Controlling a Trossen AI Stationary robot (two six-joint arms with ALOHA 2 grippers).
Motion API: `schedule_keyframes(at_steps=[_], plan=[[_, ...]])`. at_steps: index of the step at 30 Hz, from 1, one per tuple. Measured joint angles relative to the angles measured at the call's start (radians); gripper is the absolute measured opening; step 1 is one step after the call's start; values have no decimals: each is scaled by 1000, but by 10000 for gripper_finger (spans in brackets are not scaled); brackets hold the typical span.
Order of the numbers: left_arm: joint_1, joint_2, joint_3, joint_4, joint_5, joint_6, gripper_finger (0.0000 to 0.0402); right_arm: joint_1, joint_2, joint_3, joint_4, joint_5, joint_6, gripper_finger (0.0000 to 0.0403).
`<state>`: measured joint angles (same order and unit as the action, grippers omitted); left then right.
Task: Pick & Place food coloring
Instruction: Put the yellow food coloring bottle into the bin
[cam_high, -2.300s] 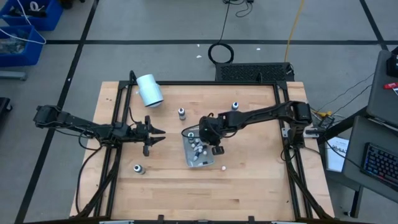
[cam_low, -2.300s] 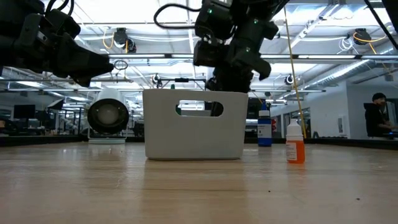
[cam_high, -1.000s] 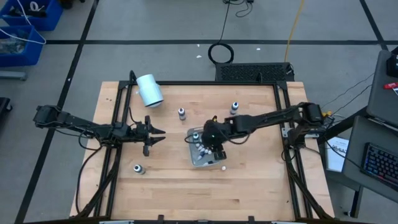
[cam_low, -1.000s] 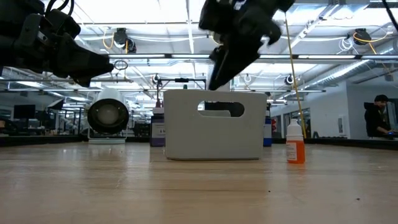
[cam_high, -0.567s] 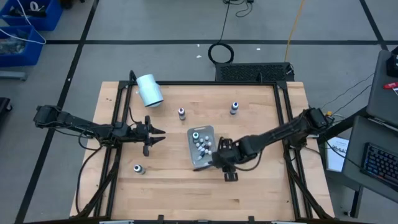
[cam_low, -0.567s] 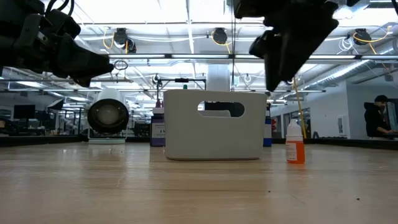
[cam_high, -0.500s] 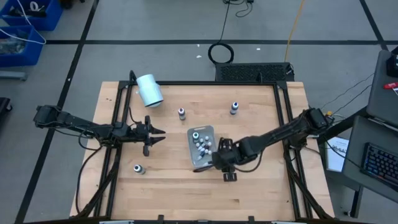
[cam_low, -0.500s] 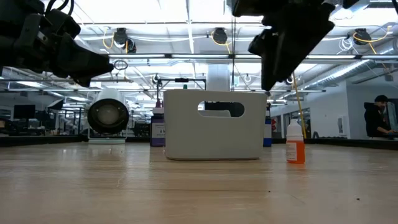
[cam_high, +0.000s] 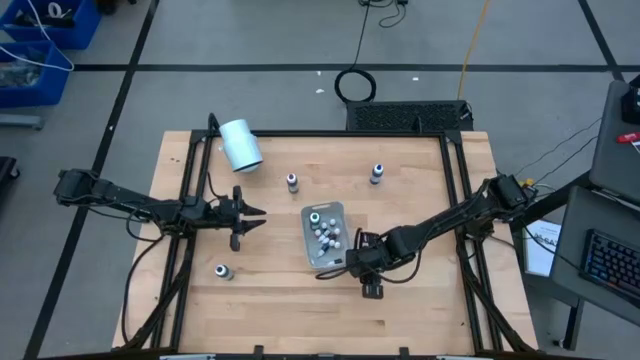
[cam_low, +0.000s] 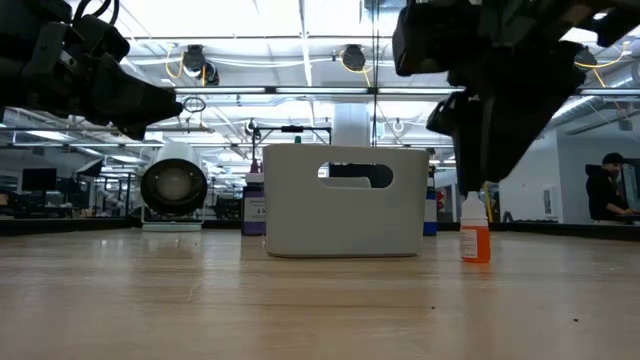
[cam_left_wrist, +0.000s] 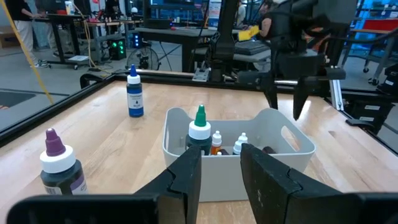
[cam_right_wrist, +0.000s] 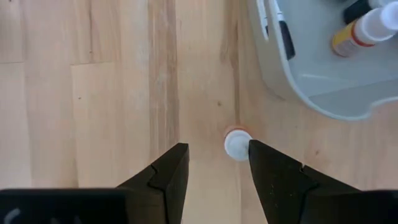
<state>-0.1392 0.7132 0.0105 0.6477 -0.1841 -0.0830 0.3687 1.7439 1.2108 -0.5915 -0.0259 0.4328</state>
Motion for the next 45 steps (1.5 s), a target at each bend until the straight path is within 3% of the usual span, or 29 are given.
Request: schedule_keyframes(at_steps=[14,26,45], plan=[[0,0,0,-1,0,0,118,-22,0,-92,117,0,-10,153],[0,0,0,-1,0,0,118,-28,0,-117,193,-4,-18,116],[0,0,0,-1,0,0,118,-29,0,-116,167,-6,-29,102]])
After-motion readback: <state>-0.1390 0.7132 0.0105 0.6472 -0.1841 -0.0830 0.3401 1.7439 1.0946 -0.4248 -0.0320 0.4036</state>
